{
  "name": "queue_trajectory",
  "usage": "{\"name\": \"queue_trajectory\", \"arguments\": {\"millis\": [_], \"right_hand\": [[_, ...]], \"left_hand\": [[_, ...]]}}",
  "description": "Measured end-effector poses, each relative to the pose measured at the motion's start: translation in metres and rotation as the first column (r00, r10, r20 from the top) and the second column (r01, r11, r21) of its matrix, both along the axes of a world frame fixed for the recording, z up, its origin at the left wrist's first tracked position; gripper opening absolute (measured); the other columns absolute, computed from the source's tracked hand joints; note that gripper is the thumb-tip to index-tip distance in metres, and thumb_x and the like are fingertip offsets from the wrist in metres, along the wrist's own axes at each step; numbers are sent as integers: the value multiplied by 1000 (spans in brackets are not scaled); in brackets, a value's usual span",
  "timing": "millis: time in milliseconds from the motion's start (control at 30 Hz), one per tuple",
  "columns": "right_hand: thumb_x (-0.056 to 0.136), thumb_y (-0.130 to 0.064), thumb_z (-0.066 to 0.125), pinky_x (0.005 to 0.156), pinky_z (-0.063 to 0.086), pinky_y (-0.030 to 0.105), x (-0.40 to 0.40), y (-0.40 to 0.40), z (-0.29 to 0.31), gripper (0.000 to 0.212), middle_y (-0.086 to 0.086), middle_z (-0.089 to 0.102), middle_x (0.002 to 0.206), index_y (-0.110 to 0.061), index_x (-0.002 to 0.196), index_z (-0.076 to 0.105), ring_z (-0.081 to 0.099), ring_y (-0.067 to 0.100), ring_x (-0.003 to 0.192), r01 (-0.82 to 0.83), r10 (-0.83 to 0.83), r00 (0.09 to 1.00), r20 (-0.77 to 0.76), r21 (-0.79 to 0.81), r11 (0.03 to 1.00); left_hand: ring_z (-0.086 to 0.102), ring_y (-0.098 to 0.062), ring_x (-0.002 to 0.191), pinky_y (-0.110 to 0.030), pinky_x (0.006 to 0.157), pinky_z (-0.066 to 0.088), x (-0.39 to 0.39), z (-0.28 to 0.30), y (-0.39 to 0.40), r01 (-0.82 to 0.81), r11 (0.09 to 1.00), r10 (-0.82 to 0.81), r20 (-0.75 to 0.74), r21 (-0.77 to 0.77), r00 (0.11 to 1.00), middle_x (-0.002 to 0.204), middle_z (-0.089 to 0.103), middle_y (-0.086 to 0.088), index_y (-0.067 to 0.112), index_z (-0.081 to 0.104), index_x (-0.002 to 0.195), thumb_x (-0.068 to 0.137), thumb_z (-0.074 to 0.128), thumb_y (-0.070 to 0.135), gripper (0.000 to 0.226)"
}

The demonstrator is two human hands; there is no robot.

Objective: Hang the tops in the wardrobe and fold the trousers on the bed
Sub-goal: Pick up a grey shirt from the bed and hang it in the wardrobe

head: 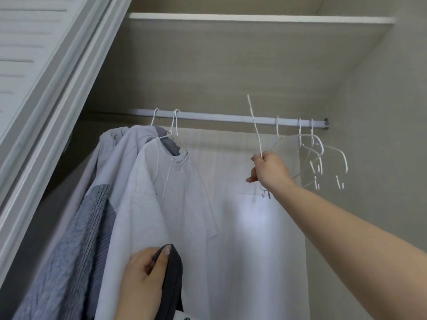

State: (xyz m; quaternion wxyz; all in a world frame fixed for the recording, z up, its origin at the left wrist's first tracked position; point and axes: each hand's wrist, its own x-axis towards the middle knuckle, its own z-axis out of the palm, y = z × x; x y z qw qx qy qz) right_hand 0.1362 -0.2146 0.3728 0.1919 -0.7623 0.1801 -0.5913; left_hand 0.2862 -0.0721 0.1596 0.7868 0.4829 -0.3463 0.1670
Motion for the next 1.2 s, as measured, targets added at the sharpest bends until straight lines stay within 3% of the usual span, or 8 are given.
{"name": "queue_trajectory", "arguments": {"millis": [133, 267, 367, 500, 733, 967, 1100, 1200], "right_hand": [[98, -22, 33, 53, 33, 28, -14, 8, -56, 23, -6, 51, 53, -21, 91, 55, 65, 7, 49, -176, 176, 984, 11, 137, 975], [98, -24, 36, 61, 38, 29, -21, 17, -117, 17, -5, 49, 56, -22, 94, 53, 62, 6, 47, -323, 336, 941, 28, 360, 875], [95, -19, 39, 71, 46, 35, -24, 27, -161, 15, -9, 50, 51, -27, 100, 51, 59, 7, 48, -408, 443, 896, 36, 462, 787], [94, -15, 39, 78, 56, 45, -32, 40, -205, 24, -5, 53, 56, -32, 107, 51, 61, 8, 52, -452, 510, 859, 34, 518, 726], [101, -27, 40, 67, 59, 39, -63, 38, -252, 20, -5, 55, 53, -34, 106, 58, 64, 11, 57, -362, 434, 892, -129, 371, 855], [100, -21, 43, 60, 56, 27, -103, 17, -273, 24, -1, 48, 46, -31, 113, 60, 61, 15, 50, -252, 324, 910, -258, 275, 928], [99, -22, 44, 52, 48, 15, -127, 15, -271, 25, -4, 46, 46, -37, 106, 63, 57, 14, 43, -236, 290, 898, -330, 195, 952], [98, -25, 44, 54, 48, 23, -146, 17, -269, 26, -5, 43, 45, -41, 102, 64, 50, 13, 39, -225, 272, 879, -392, 162, 961]], "left_hand": [[62, 0, 66, -11, 58, 46, 1, -8, 6, 7, 999, -7, 17, 40, 1000, 71, 71, 7, 27, 69, 72, 92, 60, 18, 23], [62, 1, 79, -19, 70, 45, 9, -21, 14, -125, 969, 103, 114, 211, 988, 78, 70, 14, 35, 68, 77, 91, 60, 30, 17], [60, 2, 81, -13, 70, 43, 16, -29, 22, -275, 879, 156, 310, 390, 938, 79, 68, 16, 34, 66, 78, 91, 58, 34, 16], [60, -11, 77, -28, 73, 46, 19, -43, 29, -373, 758, 122, 445, 535, 887, 76, 66, 7, 21, 65, 83, 95, 52, 36, 23], [53, -20, 81, -28, 72, 35, 26, -65, 44, -432, 626, -104, 618, 650, 780, 81, 61, -8, 0, 64, 87, 97, 52, 17, 23], [48, -19, 69, -30, 66, 35, 46, -83, 49, -285, 627, -140, 465, 725, 874, 68, 53, -9, -6, 58, 73, 95, 55, 11, 28], [45, -7, 63, -18, 60, 33, 49, -90, 35, -189, 635, -127, 342, 749, 931, 64, 51, 7, 18, 56, 66, 97, 54, 18, 31], [45, -10, 63, -24, 61, 33, 53, -94, 25, -232, 585, -85, 343, 777, 936, 64, 50, 4, 20, 52, 63, 97, 54, 20, 34]]}}
